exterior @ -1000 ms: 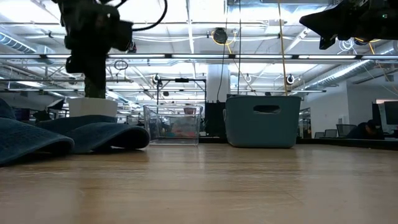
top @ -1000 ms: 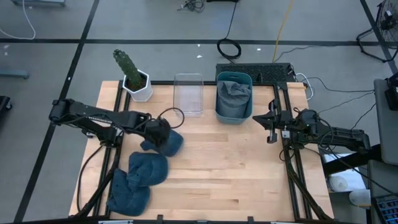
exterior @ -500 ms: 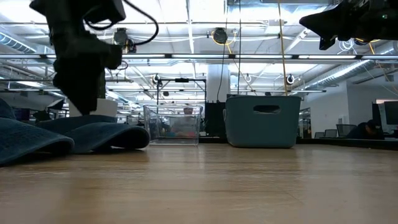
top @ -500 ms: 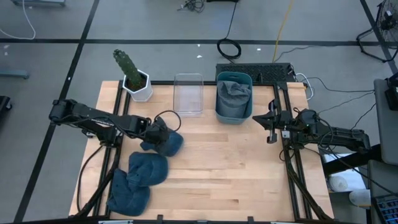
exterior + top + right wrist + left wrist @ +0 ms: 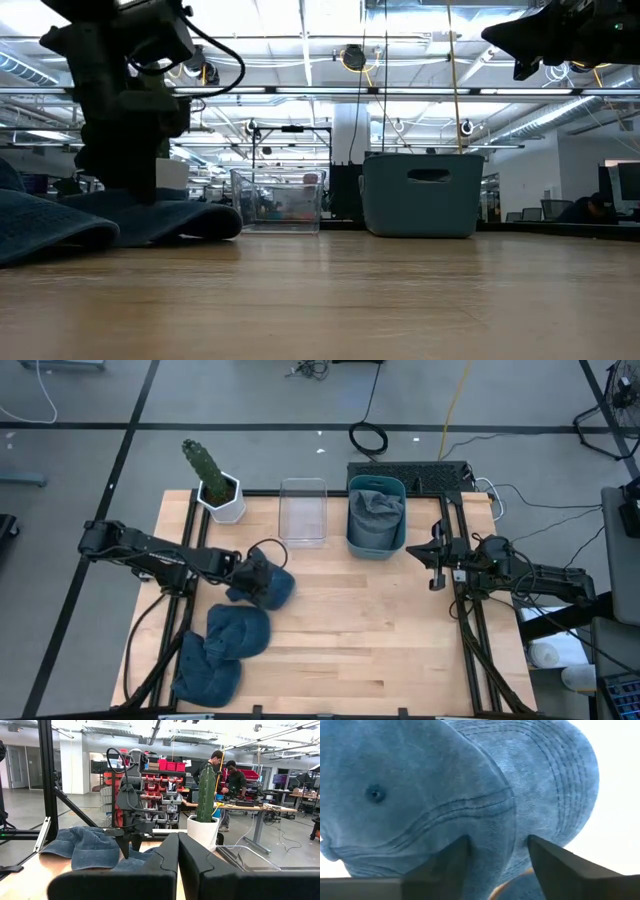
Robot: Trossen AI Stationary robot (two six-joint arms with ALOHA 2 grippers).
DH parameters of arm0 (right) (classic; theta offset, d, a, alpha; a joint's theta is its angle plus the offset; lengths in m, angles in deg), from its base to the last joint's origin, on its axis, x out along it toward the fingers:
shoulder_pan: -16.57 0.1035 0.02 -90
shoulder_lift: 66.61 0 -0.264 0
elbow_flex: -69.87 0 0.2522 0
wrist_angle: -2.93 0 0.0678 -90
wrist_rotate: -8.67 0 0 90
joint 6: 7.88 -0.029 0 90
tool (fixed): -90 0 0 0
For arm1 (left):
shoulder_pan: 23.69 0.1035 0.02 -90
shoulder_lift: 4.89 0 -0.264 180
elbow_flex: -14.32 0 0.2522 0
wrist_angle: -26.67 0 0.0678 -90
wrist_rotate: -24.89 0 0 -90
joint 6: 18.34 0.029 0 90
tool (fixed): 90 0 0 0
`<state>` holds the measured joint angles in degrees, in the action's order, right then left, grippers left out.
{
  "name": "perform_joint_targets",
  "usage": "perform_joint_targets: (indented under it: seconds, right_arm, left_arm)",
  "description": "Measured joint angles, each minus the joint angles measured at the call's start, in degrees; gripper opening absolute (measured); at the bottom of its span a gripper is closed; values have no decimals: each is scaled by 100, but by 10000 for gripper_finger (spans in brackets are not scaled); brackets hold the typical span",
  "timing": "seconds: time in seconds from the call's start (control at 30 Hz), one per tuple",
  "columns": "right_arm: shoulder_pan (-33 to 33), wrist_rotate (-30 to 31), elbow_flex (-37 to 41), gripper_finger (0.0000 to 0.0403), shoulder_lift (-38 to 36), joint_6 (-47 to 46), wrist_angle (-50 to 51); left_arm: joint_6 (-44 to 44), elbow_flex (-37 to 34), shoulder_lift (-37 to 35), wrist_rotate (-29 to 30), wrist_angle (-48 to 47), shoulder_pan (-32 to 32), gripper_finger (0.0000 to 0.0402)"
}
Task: Pick & Place hat
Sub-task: Put the top blue cap into the transparent bin
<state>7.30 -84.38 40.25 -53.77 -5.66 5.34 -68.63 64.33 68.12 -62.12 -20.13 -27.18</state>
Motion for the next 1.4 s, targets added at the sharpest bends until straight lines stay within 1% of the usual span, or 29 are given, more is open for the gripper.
perform_joint_targets:
  seconds: [0.07,0.13,0.2,0.27,0.3,0.33,0.4,0.47,0.57,0.67,0.77,0.83,0.9,1.0,1.07,1.23,1.4]
  right_arm:
    - [0,2,0,0,0,-2,0]
    - [0,2,0,0,0,-2,0]
    - [0,1,0,0,0,-2,0]
    - [0,2,0,0,0,-2,0]
    - [0,2,0,0,0,-2,0]
    - [0,2,0,0,0,0,0]
    - [0,0,0,0,0,2,0]
    - [0,2,0,0,0,0,0]
    - [0,2,0,0,0,2,-2]
    - [0,2,0,0,0,0,-2]
    - [0,2,0,0,0,0,-3]
    - [0,2,0,0,0,0,-12]
    - [0,2,0,0,0,0,-28]
    - [0,2,0,0,0,0,-37]
    - [0,2,0,0,0,0,-37]
    - [0,2,0,0,0,10,-42]
    - [0,24,2,0,7,53,-84]
  left_arm:
    - [60,-1,0,-161,127,43,180]
    - [274,-4,0,-383,328,67,142]
    - [509,-4,3,-620,502,67,95]
    - [654,15,4,-870,575,63,37]
    - [674,65,5,-938,548,63,21]
    - [670,123,7,-972,504,63,15]
    - [756,363,17,-995,261,30,12]
    - [940,758,14,-943,-74,-23,7]
    - [1324,1516,13,-574,-918,-122,6]
    - [1858,2416,13,-7,-1821,-198,5]
    - [2675,3298,11,646,-2595,-234,4]
    - [3350,3815,10,1181,-2858,-232,5]
    - [4394,4177,0,1757,-2935,-229,5]
    - [6395,4387,0,2499,-2943,-224,6]
    - [7378,4389,4,2895,-2914,-110,6]
    - [8234,4379,228,3444,-2842,531,5]
    - [9283,4377,865,3451,-2449,1189,5]
